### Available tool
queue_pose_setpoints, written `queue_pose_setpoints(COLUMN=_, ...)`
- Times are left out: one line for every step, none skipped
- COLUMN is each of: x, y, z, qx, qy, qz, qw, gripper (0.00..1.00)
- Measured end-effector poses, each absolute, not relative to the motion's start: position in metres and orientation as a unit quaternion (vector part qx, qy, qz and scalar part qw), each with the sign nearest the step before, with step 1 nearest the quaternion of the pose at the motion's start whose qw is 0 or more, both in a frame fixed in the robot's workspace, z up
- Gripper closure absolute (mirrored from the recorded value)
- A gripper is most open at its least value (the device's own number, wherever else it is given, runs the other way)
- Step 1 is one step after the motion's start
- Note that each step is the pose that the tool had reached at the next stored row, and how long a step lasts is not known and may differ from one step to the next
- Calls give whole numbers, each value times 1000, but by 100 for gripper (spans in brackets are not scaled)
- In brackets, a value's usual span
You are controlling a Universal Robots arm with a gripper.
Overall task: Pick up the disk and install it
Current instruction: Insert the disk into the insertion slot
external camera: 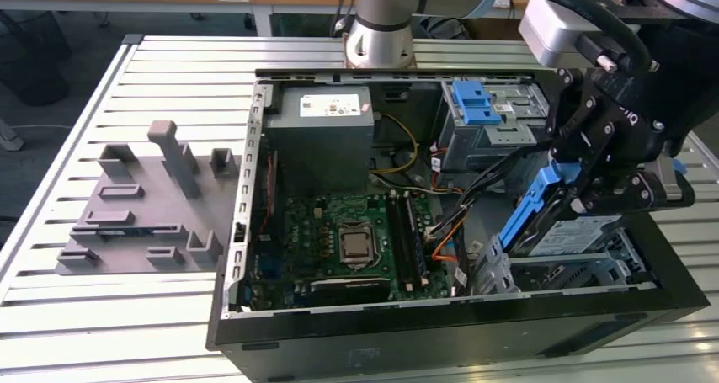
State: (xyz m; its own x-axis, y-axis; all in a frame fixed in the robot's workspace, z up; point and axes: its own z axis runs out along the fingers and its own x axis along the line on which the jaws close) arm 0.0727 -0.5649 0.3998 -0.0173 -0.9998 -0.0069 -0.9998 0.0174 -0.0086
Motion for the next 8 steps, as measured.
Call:
queue_pose_setpoints(x=73, y=-565, z=399, qx=-701, qy=713, qz=-1, qw=5, gripper=64)
queue_pose_setpoints(x=73, y=-565, z=399, qx=-701, qy=713, qz=-1, qw=6, gripper=64)
queue_pose_setpoints(x=73, y=-565, z=399, qx=-701, qy=713, qz=-1, qw=5, gripper=64)
queue_pose_setpoints(x=73, y=-565, z=398, qx=-701, qy=713, qz=-1, qw=5, gripper=64)
queue_pose_setpoints(x=73, y=-565, z=398, qx=-701, qy=713, qz=-1, qw=5, gripper=64)
queue_pose_setpoints(x=73, y=-565, z=397, qx=-701, qy=713, qz=-1, qw=5, gripper=64)
queue_pose_setpoints(x=73, y=-565, z=397, qx=-701, qy=713, qz=-1, qw=5, gripper=64)
queue_pose_setpoints(x=73, y=-565, z=397, qx=-701, qy=713, qz=-1, qw=5, gripper=64)
